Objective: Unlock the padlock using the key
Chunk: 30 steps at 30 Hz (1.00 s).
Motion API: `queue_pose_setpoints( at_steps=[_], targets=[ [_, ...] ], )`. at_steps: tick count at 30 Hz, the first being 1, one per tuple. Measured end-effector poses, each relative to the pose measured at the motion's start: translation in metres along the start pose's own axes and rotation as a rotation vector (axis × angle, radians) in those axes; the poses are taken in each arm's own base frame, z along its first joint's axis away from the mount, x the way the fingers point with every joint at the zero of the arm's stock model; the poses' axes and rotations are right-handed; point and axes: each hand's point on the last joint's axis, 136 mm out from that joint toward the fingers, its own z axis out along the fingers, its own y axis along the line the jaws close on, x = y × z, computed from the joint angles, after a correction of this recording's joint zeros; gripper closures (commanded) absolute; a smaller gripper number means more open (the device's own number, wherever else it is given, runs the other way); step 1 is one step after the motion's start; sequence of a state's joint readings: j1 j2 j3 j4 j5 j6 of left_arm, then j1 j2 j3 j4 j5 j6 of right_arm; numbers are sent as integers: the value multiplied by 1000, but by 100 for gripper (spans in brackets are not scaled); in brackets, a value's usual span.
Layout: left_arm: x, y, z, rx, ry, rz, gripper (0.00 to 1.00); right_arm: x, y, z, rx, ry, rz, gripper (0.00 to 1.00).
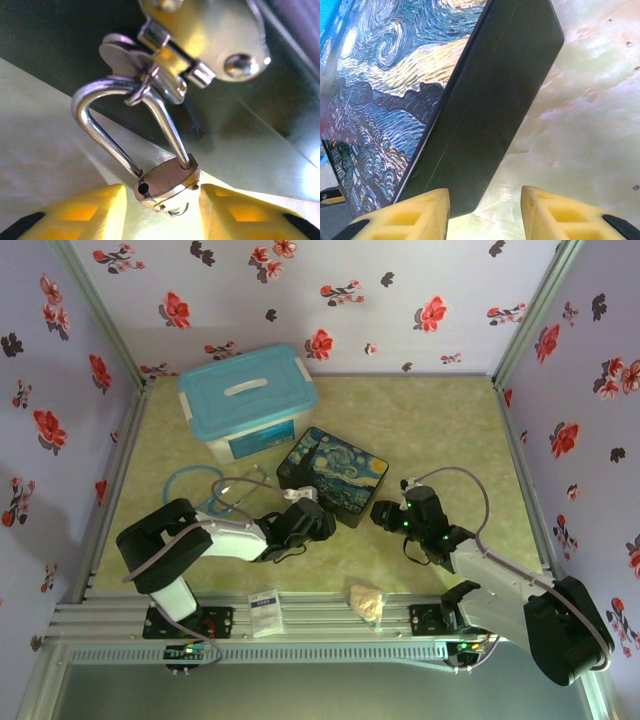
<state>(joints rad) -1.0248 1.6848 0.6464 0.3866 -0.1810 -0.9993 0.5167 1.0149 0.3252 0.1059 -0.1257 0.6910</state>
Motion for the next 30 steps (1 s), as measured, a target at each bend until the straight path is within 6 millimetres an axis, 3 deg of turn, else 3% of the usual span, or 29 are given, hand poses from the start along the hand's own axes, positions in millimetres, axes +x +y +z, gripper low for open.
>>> queue_pose_setpoints(
  at_steps=[9,25,30],
  targets=[
    [-6,-3,11,-75,-20,23,80,2,-2,2,6,8,1,58],
    [-9,21,-7,-396,37,248,74,6,-6,5,17,20,3,58],
    [-1,28,-5,-475,65,333,73,7,-7,6,19,22,2,58]
  ],
)
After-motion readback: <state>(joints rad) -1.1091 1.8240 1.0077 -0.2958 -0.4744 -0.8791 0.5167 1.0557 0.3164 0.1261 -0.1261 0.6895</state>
